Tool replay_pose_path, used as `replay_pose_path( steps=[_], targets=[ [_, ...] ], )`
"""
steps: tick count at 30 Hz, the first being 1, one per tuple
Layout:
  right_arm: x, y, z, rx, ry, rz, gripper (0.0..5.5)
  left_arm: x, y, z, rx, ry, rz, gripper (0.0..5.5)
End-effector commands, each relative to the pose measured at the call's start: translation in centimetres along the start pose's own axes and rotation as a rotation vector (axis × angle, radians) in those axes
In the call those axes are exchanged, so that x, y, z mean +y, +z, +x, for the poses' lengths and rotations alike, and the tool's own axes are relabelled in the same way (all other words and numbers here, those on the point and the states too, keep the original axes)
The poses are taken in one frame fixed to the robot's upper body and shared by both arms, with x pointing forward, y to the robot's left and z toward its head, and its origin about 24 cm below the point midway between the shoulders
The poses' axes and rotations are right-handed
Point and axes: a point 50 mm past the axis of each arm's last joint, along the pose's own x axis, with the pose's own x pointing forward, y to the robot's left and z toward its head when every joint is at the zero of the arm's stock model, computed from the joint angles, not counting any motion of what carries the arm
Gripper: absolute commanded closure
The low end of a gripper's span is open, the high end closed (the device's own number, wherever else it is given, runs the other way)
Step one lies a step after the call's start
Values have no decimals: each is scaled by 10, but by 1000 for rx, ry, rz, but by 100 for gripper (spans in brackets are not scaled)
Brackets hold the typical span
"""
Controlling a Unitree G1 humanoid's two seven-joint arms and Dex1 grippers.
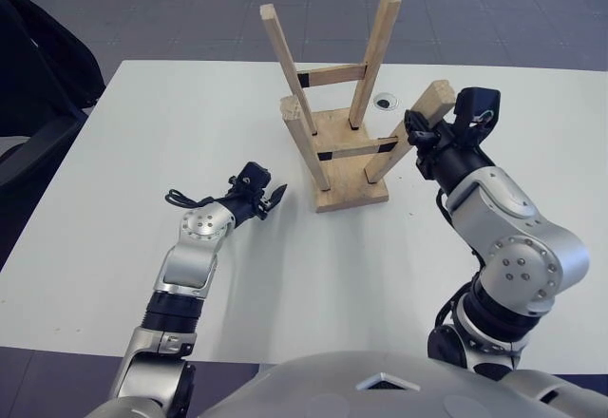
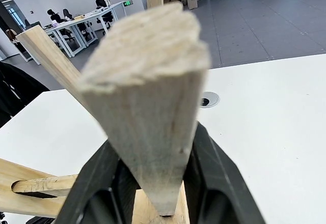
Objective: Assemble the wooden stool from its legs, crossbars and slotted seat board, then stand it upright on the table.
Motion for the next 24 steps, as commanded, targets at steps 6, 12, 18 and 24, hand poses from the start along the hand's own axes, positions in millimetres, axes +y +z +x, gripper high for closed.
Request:
replay_pose_path(
  steps=[6,12,18,24],
  targets=[
    [-37,29,46,47,428,-127,447,76,-14,-40,55,198,26,270],
    [-54,15,62,127,676,23,447,98,-25,-55,78,238,0,270],
    [-61,21,60,133,963,-149,447,97,-33,-56,105,230,-7,270],
    [-50,20,57,35,1059,-483,446,85,-35,-47,106,195,-4,270]
  ],
)
